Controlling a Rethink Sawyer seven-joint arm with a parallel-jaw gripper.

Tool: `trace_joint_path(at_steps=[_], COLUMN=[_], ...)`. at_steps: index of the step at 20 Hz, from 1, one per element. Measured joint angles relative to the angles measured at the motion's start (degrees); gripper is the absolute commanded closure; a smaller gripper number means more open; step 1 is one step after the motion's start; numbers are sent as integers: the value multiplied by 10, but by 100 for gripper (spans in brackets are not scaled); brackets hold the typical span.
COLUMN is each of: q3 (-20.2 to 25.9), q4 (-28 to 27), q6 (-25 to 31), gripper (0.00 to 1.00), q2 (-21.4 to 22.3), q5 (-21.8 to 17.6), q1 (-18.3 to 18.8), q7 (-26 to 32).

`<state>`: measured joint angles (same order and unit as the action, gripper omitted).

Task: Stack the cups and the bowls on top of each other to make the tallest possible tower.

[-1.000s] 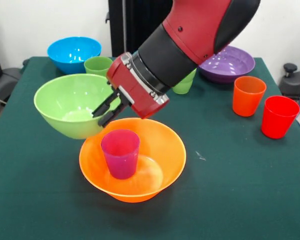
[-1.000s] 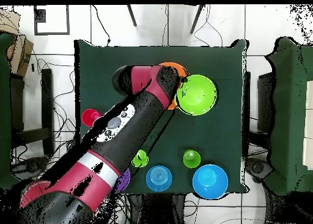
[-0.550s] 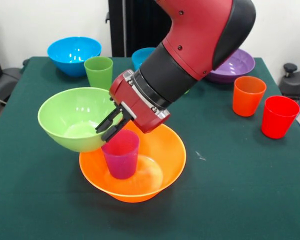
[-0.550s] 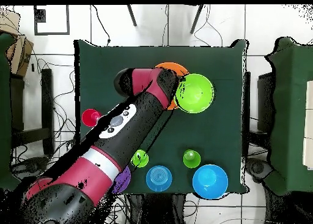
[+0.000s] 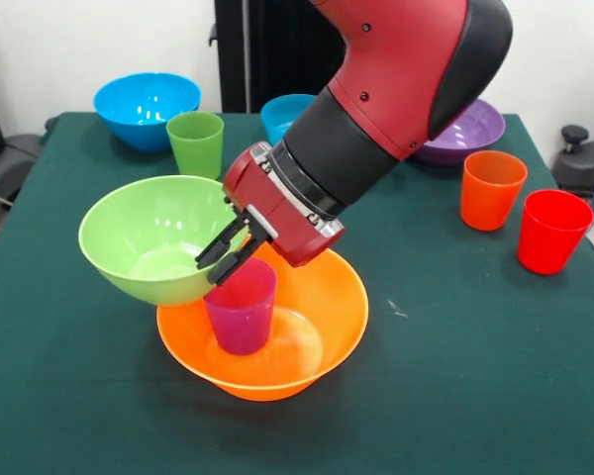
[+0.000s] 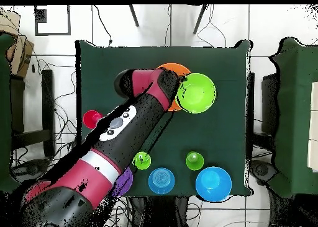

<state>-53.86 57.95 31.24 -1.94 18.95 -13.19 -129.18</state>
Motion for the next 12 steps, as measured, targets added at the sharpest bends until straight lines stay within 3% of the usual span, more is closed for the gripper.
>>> trace_joint_path(at_steps=[12], q3=[0], q4=[0], q6=[0], gripper=[100], q2=[12], q5=[7], q1=[-17], q7=[0])
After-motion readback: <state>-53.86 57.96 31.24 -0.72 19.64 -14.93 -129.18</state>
